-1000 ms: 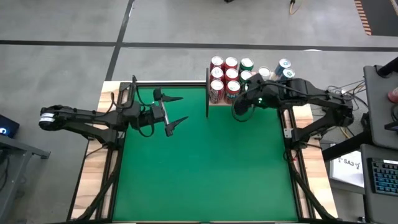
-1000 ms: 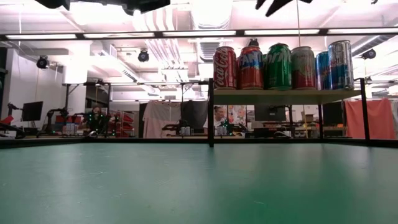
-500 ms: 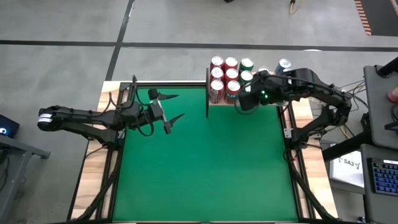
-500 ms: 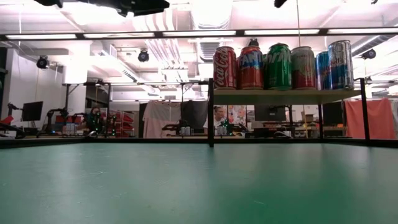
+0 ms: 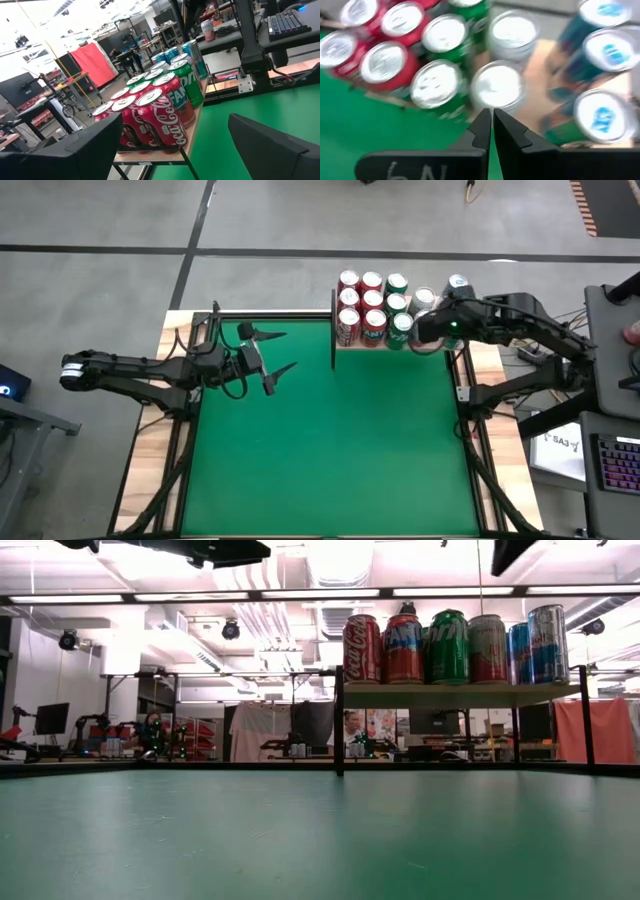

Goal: Place canned beverage on shelf
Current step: Put the blue soda can on the shelf aligned with the other blue soda cans

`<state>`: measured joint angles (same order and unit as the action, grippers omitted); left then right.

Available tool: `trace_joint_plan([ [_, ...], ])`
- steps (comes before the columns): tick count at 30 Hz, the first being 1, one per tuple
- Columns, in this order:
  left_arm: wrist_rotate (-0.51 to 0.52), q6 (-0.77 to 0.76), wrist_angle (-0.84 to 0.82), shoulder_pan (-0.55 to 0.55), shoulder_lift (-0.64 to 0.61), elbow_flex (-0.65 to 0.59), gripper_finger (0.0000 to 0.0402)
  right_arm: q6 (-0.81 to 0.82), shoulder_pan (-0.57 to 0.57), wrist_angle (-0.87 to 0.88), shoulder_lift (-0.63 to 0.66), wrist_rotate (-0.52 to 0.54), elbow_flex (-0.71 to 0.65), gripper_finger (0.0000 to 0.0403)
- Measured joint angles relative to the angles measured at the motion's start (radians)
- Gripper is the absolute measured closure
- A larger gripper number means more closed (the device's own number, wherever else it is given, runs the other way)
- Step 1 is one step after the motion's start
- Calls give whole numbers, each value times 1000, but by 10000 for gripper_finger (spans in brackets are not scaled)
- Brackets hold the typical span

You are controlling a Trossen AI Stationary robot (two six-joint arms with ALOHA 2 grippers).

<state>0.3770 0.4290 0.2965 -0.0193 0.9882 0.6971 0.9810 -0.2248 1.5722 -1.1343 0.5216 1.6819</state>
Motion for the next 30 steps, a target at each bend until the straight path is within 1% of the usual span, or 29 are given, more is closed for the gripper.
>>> trace_joint_plan([
  [5,0,0,1,0,0,0,54,-43,-21,-2,49,89,-58,391],
  [8,0,0,2,0,0,0,54,-40,-45,-1,73,115,-102,391],
  [16,0,0,2,0,1,0,54,-116,-149,-1,98,115,-188,391],
  [20,0,0,2,0,1,0,54,-246,-208,0,100,103,-202,391],
  [23,0,0,2,0,1,0,54,-261,-245,-1,99,99,-210,391],
  [26,0,0,2,0,1,0,54,-283,-262,-1,99,92,-214,391],
  [30,0,1,2,0,1,0,54,-285,-262,-2,97,50,-214,390],
])
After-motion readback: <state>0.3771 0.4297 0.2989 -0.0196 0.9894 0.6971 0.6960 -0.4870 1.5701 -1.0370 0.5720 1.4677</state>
